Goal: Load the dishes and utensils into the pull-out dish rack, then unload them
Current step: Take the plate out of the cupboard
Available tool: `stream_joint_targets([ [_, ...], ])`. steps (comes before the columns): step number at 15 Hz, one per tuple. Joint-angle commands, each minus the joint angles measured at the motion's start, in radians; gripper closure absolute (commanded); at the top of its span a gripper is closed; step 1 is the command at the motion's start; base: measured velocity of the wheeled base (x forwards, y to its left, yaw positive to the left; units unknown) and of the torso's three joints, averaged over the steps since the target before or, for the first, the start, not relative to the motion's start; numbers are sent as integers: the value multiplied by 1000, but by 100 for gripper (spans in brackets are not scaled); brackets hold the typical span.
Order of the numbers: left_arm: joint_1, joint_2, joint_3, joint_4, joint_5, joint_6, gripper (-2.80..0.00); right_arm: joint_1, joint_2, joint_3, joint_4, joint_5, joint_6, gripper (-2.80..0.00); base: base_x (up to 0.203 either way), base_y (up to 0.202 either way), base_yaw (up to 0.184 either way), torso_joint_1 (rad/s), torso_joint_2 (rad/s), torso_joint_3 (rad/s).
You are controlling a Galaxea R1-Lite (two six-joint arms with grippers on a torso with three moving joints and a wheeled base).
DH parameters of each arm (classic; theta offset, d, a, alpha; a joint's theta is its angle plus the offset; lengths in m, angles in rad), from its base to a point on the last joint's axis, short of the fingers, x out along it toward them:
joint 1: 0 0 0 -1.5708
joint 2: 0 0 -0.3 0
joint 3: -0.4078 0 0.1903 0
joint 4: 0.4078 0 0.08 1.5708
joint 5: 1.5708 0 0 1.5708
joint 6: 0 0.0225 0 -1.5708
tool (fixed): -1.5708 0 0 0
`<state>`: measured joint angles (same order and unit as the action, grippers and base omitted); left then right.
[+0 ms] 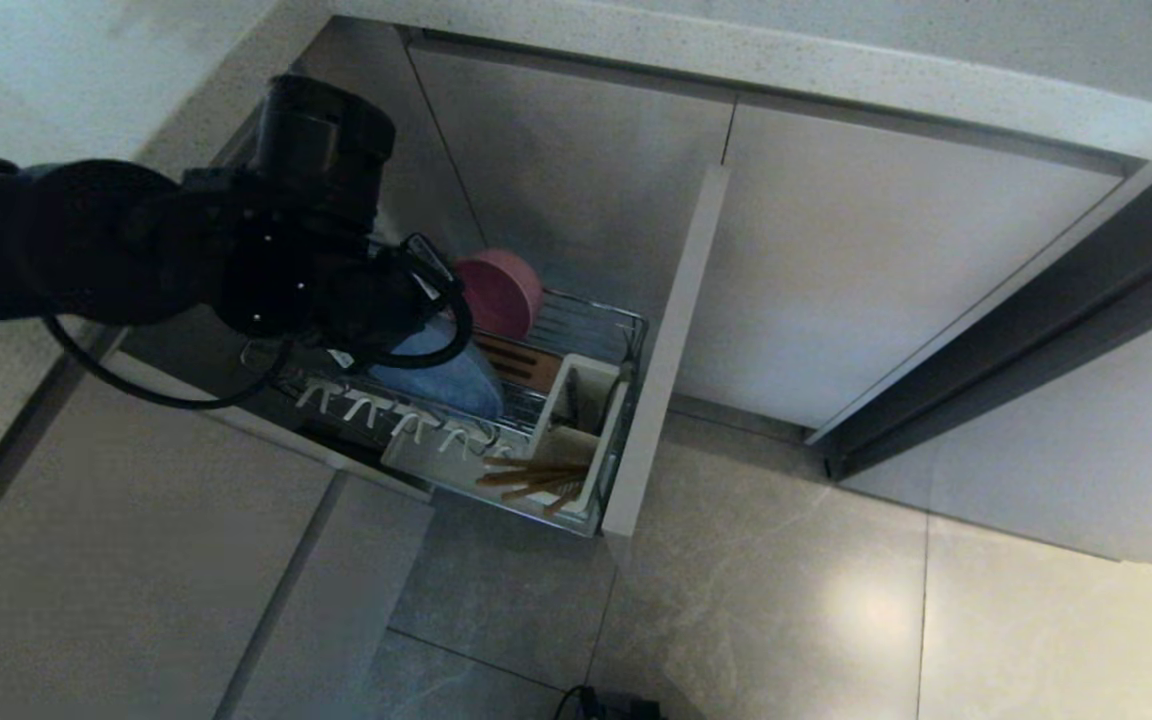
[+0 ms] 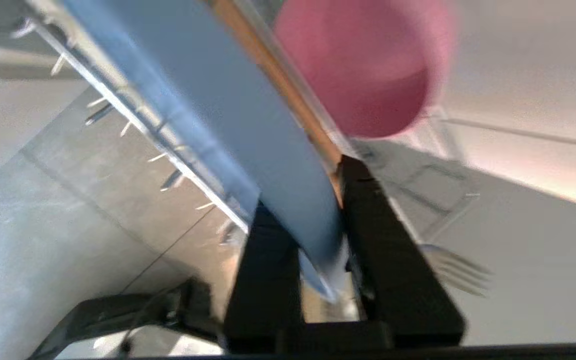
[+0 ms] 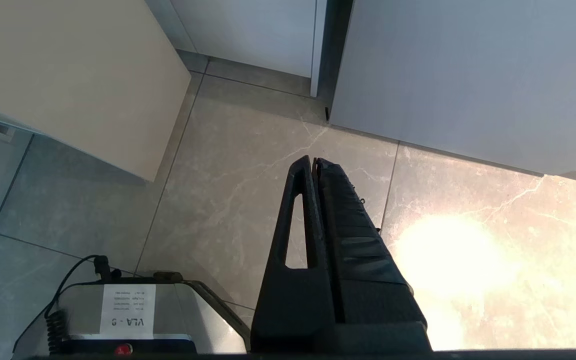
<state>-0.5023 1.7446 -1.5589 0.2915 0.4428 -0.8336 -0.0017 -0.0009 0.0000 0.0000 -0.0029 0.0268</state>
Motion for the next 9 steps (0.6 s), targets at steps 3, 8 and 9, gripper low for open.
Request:
stream_joint_targets([
  [3,-38,-56,-23,5,4,-5,0,0,-1,0,0,0,1,0,0,0,0,0,0,0],
  [8,-109,-77,-48,9,2,6,0,0,-1,0,0,0,1,0,0,0,0,0,0,0],
  [9,-120,-79,-49,9,2,6,0,0,-1,0,0,0,1,0,0,0,0,0,0,0],
])
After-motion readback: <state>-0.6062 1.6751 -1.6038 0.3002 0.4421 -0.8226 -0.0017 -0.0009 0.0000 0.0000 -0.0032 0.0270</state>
